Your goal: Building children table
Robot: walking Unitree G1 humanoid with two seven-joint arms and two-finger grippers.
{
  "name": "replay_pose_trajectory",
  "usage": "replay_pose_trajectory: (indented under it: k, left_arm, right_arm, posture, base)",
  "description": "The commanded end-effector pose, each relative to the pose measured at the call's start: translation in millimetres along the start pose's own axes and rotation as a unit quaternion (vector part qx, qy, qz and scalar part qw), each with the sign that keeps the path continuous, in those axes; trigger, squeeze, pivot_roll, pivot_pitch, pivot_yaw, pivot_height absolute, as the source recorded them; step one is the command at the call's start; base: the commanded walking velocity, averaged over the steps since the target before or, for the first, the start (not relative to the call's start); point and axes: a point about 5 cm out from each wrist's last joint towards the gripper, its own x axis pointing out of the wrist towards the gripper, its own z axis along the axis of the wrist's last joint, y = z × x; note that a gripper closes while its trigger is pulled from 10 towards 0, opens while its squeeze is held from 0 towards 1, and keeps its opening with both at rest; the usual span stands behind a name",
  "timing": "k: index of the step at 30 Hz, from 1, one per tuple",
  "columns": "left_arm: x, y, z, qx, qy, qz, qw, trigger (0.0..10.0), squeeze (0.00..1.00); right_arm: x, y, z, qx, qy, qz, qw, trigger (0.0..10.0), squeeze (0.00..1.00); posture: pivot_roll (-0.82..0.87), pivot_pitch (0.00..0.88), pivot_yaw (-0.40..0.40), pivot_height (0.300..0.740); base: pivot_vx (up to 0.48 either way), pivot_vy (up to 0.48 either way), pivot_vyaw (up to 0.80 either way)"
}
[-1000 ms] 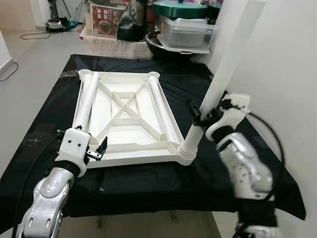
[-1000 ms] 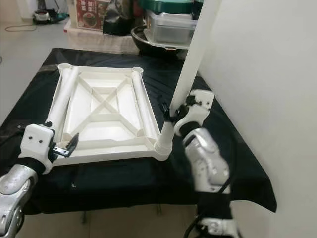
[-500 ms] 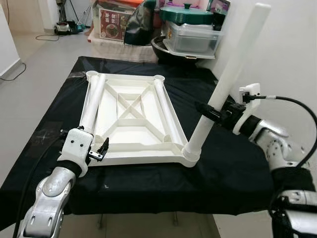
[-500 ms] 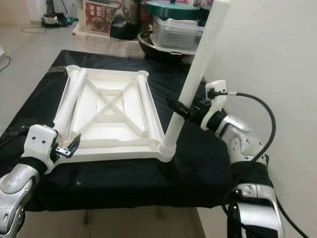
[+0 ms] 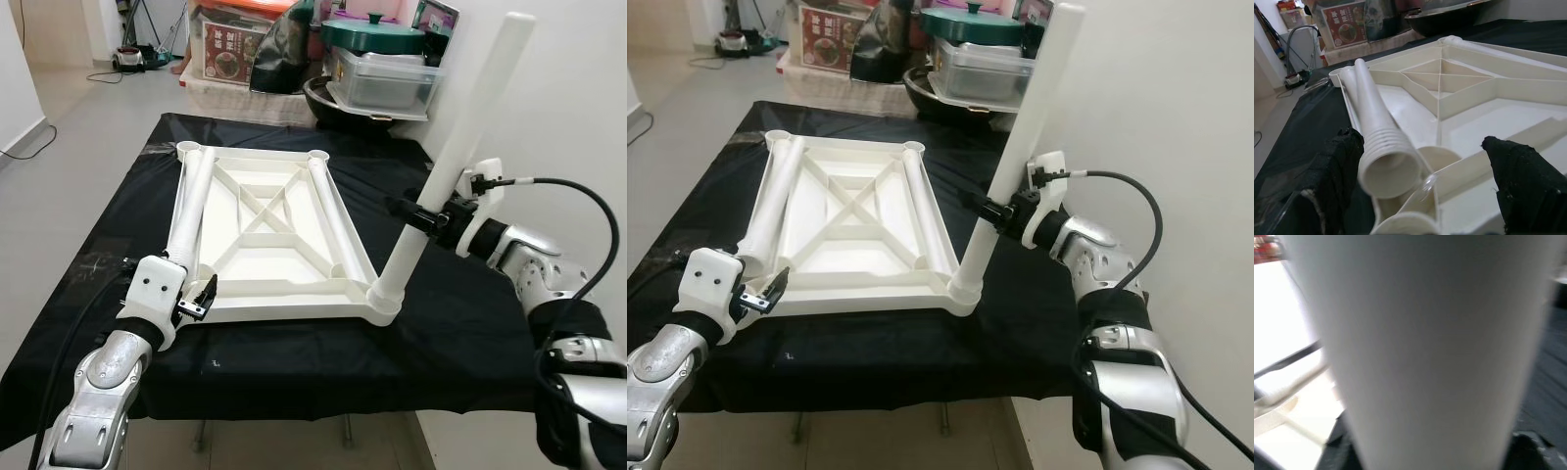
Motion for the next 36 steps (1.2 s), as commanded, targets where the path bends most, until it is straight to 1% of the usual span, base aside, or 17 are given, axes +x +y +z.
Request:
replay_pose_trajectory:
  k: [1,3,5,8,9,10,11,12,13,16,22,24,25,30,34,35,36]
  left_arm:
    - [-0.4,-2.3,0,0.005,-0.001,-0.005,1.0,10.0,0.0]
    - [-0.5,-2.2,1,0.006,-0.002,-0.006,1.0,10.0,0.0]
    - [-0.5,-2.2,1,0.006,-0.003,-0.006,1.0,10.0,0.0]
    - [-0.9,-1.5,2,0.006,-0.004,-0.004,1.0,10.0,0.0]
    - [-1.2,-1.4,2,0.005,-0.005,-0.003,1.0,10.0,0.0]
    - [-1.6,-3.6,2,0.003,-0.005,-0.005,1.0,10.0,0.0]
    - [-1.6,-3.6,2,0.003,-0.005,-0.005,1.0,10.0,0.0]
    - [-1.2,-5.9,3,0.002,-0.005,-0.008,1.0,10.0,0.0]
    - [-0.9,-7.5,4,0.001,-0.006,-0.011,1.0,10.0,0.0]
    - [1.9,-7.7,6,0.001,-0.009,-0.014,1.0,10.0,0.0]
    - [4.7,-7.9,8,0.002,-0.013,-0.012,1.0,10.0,0.0]
    - [5.0,-7.9,8,0.002,-0.013,-0.012,1.0,10.0,0.0]
    - [4.3,-8.8,8,0.0,-0.014,-0.01,1.0,10.0,0.0]
    - [2.9,-10.2,6,-0.004,-0.013,-0.006,1.0,10.0,0.0]
    - [3.0,-10.0,6,-0.004,-0.013,-0.006,1.0,10.0,0.0]
    - [3.2,-9.5,6,-0.004,-0.013,-0.006,1.0,10.0,0.0]
    - [3.8,-8.5,7,-0.004,-0.014,-0.004,1.0,10.0,0.0]
  right_arm:
    - [-5.4,-7.7,-12,-0.002,0.019,-0.048,0.999,0.0,0.0]
    - [-4.0,-13.0,-20,-0.003,0.037,-0.119,0.992,0.0,0.0]
    - [-3.8,-14.5,-22,-0.004,0.042,-0.139,0.989,0.0,0.0]
    - [-3.4,-15.0,-37,0.056,0.028,-0.291,0.955,0.0,0.0]
    - [-1.4,-5.1,-45,0.072,0.024,-0.327,0.942,0.0,0.0]
    - [11.9,28.3,-59,0.097,0.021,-0.336,0.937,0.0,0.0]
    - [11.9,28.3,-59,0.097,0.021,-0.336,0.937,0.0,0.0]
    - [27.4,66.7,-66,0.119,0.024,-0.325,0.938,0.0,0.0]
    - [35.6,92.9,-67,0.136,0.023,-0.319,0.937,0.0,0.0]
    - [53.9,129.1,-57,0.132,0.018,-0.28,0.951,0.0,0.0]
    - [60.7,136.5,-51,0.119,0.023,-0.257,0.959,0.0,0.0]
    - [57.9,140.4,-49,0.121,0.028,-0.265,0.956,0.0,0.0]
    - [53.6,132.2,-45,0.118,0.016,-0.258,0.959,10.0,1.0]
    - [35.5,102.0,-25,0.084,-0.017,-0.254,0.963,10.0,1.0]
    - [34.3,98.5,-23,0.079,-0.018,-0.252,0.964,10.0,1.0]
    - [33.5,95.8,-16,0.083,-0.031,-0.225,0.97,10.0,0.0]
    - [28.1,93.2,-3,0.073,-0.054,-0.131,0.987,10.0,0.0]
  posture:
    - [0.12,0.0,-0.173,0.74]
    - [0.12,0.0,-0.175,0.74]
    - [0.12,0.0,-0.175,0.74]
    - [0.12,0.0,-0.176,0.74]
    - [0.12,0.0,-0.173,0.74]
    - [0.12,0.0,-0.159,0.74]
    - [0.12,0.0,-0.159,0.74]
    - [0.12,0.0,-0.151,0.74]
    - [0.12,0.0,-0.151,0.74]
    - [0.11,0.0,-0.151,0.74]
    - [0.11,0.0,-0.161,0.74]
    - [0.11,0.0,-0.161,0.74]
    - [0.11,0.0,-0.168,0.74]
    - [0.11,0.0,-0.17,0.74]
    - [0.11,0.0,-0.17,0.74]
    - [0.11,0.0,-0.171,0.74]
    - [0.11,0.0,-0.178,0.74]
  base:
    - [0.0,0.0,0.0]
    - [0.0,0.0,0.0]
    - [0.0,0.0,0.0]
    - [0.0,0.0,0.0]
    - [0.0,0.0,0.0]
    - [0.0,0.0,0.0]
    - [0.0,0.0,0.0]
    - [0.0,0.0,0.0]
    - [0.0,0.0,0.0]
    - [0.0,0.0,0.0]
    - [0.0,0.0,0.0]
    - [0.0,0.0,0.0]
    - [0.0,0.0,0.0]
    - [0.0,0.0,0.0]
    - [0.0,0.0,0.0]
    - [0.0,0.0,0.0]
    - [0.0,0.0,0.0]
